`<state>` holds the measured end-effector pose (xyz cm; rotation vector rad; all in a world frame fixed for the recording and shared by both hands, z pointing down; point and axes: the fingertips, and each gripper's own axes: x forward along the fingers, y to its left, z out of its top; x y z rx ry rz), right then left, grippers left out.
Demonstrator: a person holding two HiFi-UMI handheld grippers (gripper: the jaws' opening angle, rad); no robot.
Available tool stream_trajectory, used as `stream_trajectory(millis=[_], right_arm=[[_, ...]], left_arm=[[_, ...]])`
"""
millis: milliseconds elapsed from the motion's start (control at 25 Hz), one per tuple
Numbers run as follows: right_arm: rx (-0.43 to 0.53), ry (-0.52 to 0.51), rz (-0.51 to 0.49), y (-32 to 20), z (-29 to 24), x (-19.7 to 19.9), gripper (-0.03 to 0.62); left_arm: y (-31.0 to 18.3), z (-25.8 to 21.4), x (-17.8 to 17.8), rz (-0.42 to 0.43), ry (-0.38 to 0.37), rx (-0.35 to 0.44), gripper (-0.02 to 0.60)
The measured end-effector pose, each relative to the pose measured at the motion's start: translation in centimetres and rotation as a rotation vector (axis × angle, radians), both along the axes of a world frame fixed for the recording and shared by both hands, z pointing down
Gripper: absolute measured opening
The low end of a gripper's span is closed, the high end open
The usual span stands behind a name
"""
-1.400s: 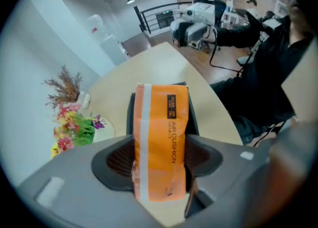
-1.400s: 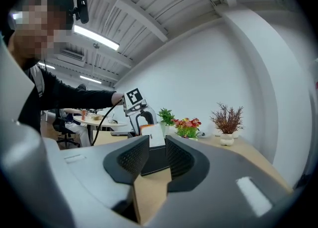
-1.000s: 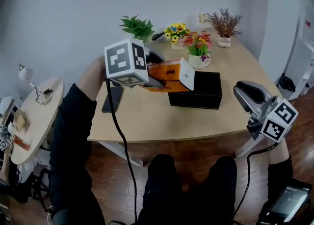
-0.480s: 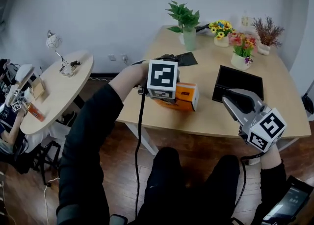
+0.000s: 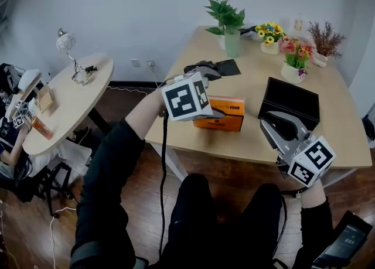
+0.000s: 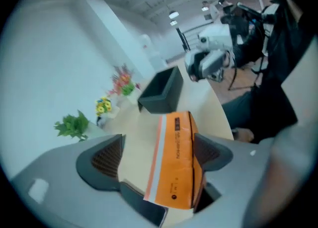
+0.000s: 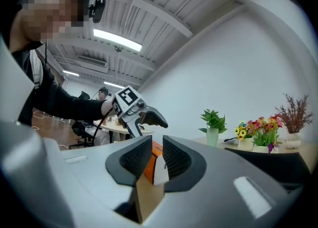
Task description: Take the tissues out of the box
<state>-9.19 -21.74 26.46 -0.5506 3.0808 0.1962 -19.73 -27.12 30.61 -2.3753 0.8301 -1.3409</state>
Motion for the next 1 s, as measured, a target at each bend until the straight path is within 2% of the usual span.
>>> stream_trajectory(millis=[160, 240, 360, 440, 560, 720, 840, 1000], right_arm=[[-0.017, -0.088, 0.057, -0.1, -1.3, 1.0, 0.069], [-0.015, -0.157, 0.114, 0.0, -2.4, 1.5, 0.069], [0.019, -0.242, 0.223, 0.7, -3.7, 2.2, 0.063], [0.058, -0.267, 0.282, 1.7, -3.7, 2.3, 0.057], [0.143, -0.283, 0.343, 3.8, -3.0, 1.9, 0.055], [0.254, -0.274, 0.398, 6.4, -2.0, 1.2, 0.057], [0.248, -0.265, 0.396, 6.8, -1.4, 0.9, 0.058], [0.235, -0.267, 0.404, 6.7, -1.2, 0.9, 0.058]], left_arm=[[4.6, -6.9, -0.4, -0.171, 0.417, 0.404, 0.438], [8.2, -8.0, -0.1, -0.23, 0.583, 0.563, 0.399], [12.5, -8.3, 0.7, -0.325, 0.82, 0.741, 0.288], [14.2, -7.5, 0.5, -0.437, 0.922, 0.788, 0.261], [15.4, -6.1, 0.0, -0.554, 0.98, 0.818, 0.225], [16.0, -4.4, 0.6, -0.583, 0.98, 0.796, 0.179], [16.1, -3.7, 0.6, -0.596, 0.981, 0.771, 0.146], [16.3, -3.3, 0.4, -0.604, 0.977, 0.754, 0.139]])
